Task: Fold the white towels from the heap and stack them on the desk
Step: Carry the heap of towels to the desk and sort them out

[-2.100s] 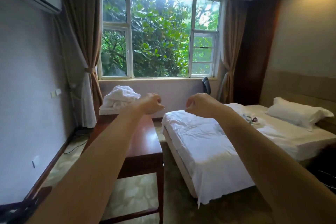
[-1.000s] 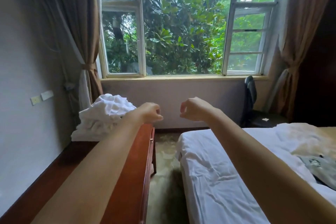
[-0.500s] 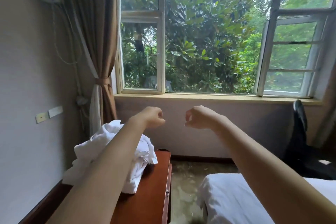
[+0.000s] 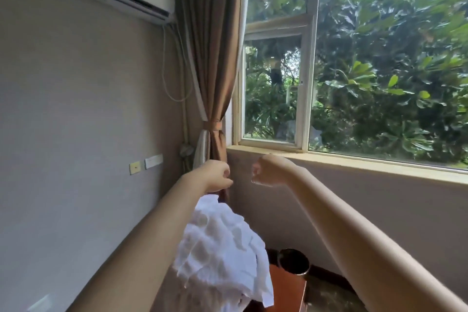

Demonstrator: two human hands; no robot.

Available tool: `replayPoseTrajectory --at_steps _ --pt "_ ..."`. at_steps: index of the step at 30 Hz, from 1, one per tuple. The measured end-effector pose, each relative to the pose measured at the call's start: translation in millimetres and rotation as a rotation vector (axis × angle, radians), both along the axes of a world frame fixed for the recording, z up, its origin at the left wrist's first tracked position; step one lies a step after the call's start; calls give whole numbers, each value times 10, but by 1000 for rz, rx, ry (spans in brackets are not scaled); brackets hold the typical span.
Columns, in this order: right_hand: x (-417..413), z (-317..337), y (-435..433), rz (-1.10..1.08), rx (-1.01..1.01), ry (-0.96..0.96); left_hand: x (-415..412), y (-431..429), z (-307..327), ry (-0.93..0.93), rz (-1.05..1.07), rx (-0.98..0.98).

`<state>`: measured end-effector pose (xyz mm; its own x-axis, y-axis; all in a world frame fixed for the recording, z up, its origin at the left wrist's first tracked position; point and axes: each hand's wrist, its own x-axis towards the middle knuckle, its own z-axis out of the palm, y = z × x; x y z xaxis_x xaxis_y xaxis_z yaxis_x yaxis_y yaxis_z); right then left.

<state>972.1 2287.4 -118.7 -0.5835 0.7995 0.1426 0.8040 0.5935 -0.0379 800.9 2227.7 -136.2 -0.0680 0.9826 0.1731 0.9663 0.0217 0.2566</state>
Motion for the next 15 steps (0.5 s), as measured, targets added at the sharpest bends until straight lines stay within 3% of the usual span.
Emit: replayPoseTrajectory --at_steps 7,15 --pt "-609 208 1178 288 107 -31 -471 1003 241 27 242 15" --pt "-1347 -351 1764 458 -25 48 -1115 1098 -183 -96 493 -93"
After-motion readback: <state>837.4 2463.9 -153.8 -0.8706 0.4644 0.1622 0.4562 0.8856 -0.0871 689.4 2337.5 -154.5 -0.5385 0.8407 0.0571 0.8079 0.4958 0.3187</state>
